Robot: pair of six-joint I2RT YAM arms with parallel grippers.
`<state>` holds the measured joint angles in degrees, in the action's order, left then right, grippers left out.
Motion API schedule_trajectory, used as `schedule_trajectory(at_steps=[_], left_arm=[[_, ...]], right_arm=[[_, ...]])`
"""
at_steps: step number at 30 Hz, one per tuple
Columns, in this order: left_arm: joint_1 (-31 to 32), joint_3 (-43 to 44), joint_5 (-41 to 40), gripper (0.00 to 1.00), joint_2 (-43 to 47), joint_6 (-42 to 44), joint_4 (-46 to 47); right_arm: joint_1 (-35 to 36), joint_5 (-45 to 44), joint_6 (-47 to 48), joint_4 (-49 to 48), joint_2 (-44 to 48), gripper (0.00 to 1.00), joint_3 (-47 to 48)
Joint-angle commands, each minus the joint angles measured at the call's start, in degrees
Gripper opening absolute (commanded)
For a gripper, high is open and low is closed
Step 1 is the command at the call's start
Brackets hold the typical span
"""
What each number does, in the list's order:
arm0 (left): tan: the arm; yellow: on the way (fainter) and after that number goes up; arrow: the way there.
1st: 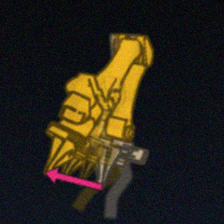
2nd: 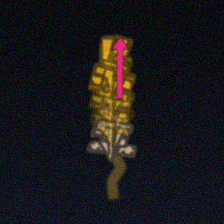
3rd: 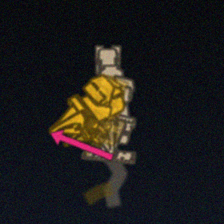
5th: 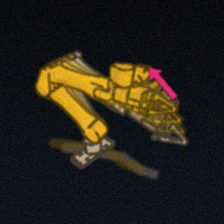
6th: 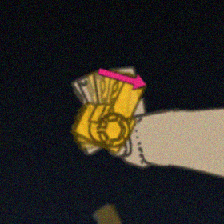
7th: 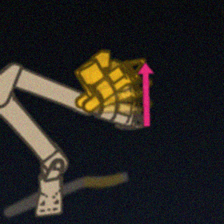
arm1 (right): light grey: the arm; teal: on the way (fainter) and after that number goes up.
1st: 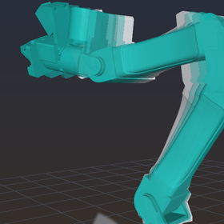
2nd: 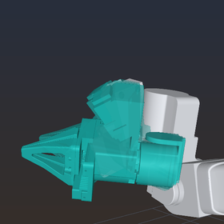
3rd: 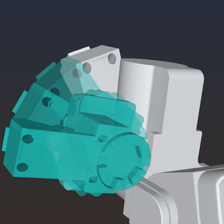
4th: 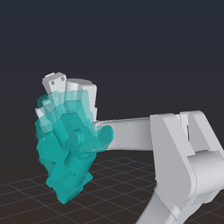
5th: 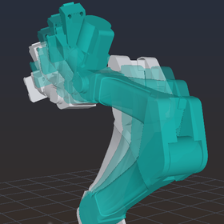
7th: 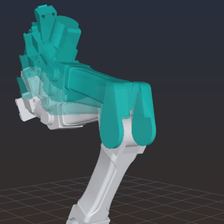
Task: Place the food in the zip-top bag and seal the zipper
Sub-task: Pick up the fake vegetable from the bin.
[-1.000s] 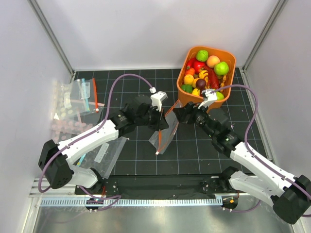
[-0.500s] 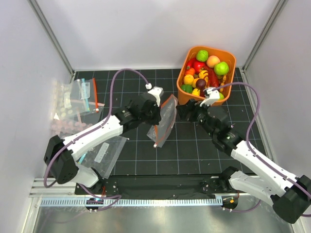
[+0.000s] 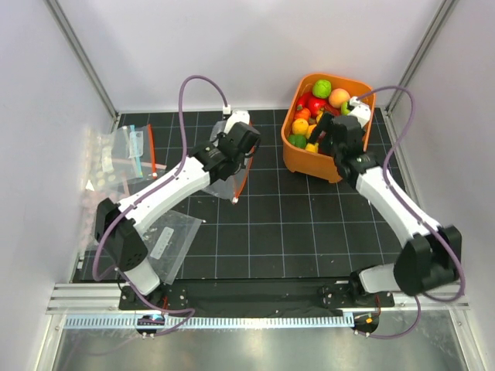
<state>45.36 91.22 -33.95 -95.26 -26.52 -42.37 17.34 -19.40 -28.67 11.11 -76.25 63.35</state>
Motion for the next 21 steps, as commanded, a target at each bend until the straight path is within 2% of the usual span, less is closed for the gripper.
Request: schedule_trajectory(at_steps=[1, 3, 7, 8, 10, 13, 14, 15, 16, 21], left_arm=[[0.1, 2.0, -4.5, 0.00, -1.6, 0.4, -2.9], [0.1, -0.1, -3.6, 0.00, -1.3, 1.1, -0.5], [0.3, -0.8, -3.1, 0.00, -1.2, 1.0, -0.3], [0.4, -1.3, -2.9, 0.00, -0.3, 0.8, 0.3], [0.3, -3.7, -1.5, 0.00, 0.9, 0.7, 1.8], [0.4, -5.7, -0.7, 0.00, 3.0, 0.2, 4.6], [0.4, -6.0, -0.6, 0.00, 3.0, 0.1, 4.8], [0.4, -6.1, -0.5, 0.00, 2.9, 0.1, 5.0], [0.4, -6.3, 0.0, 0.00, 2.2, 0.0, 5.3], [0.5, -6.2, 2.1, 0.00, 1.4, -0.6, 5.7]], right_arm=[[-2.7, -5.2, 1.4, 3.0, -7.9, 0.91, 8.2], [-3.5, -7.6, 2.6, 3.0, -11.3, 0.92, 12.6], [-3.5, -12.2, 7.6, -3.7, -18.2, 0.96, 16.3], [-3.5, -13.0, 10.3, -4.2, -21.5, 0.99, 19.0], [-3.5, -15.3, 12.7, -3.1, -25.1, 1.00, 25.8], [-3.5, -22.2, 20.5, -1.0, -36.1, 1.00, 35.9], [-3.6, -23.6, 22.1, -1.0, -36.2, 1.00, 37.9], [-3.6, -24.6, 24.2, -1.2, -40.0, 1.00, 39.6], [-4.1, -27.1, 29.8, -4.1, -44.4, 0.99, 43.2], [-7.8, -25.7, 31.9, -3.2, -50.0, 1.00, 49.7]])
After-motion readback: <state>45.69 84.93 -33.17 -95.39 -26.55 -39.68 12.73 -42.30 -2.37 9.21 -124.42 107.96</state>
